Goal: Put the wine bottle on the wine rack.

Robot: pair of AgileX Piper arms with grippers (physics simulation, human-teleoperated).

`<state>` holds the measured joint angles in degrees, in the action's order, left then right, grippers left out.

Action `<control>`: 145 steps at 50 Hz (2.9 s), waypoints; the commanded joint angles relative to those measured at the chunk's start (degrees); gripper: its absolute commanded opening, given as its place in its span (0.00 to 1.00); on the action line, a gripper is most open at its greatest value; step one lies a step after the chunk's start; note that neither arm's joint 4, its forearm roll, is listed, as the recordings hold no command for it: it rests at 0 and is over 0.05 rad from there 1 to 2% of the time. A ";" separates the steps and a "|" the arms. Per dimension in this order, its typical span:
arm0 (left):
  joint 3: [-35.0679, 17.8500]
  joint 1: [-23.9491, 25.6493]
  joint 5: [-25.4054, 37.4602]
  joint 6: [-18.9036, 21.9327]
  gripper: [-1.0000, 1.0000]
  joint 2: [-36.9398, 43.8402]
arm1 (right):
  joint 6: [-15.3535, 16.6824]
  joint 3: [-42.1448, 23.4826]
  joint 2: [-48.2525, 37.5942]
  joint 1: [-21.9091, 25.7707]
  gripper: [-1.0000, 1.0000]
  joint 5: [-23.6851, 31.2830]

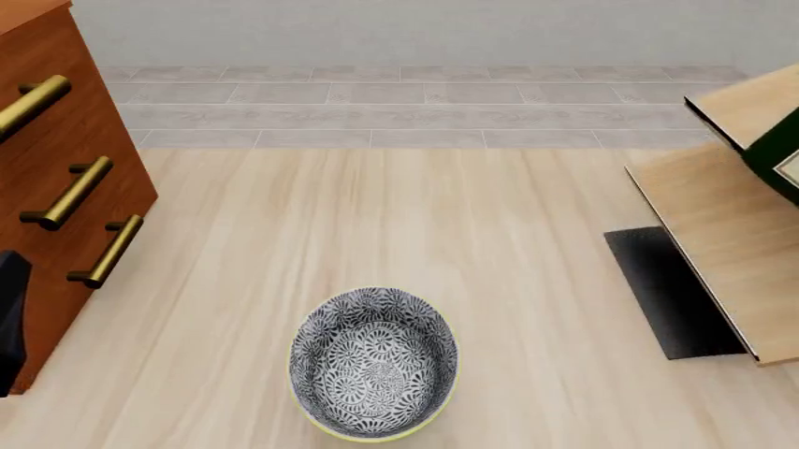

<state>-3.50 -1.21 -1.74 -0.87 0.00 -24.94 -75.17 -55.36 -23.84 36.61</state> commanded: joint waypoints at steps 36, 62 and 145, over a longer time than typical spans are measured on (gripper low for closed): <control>-0.65 0.82 0.93 0.56 1.00 0.00 | -5.34 -0.95 -2.83 -11.89 0.00 -1.31; -0.65 1.37 1.04 0.94 1.00 0.00 | -6.71 4.29 -3.33 -15.33 0.00 -4.98; 2.32 0.13 -0.39 1.65 1.00 0.00 | -3.17 15.60 -12.80 -20.72 0.00 -18.95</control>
<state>-1.57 -0.97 -2.03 0.62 0.00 -27.31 -63.15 -65.50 -45.08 18.33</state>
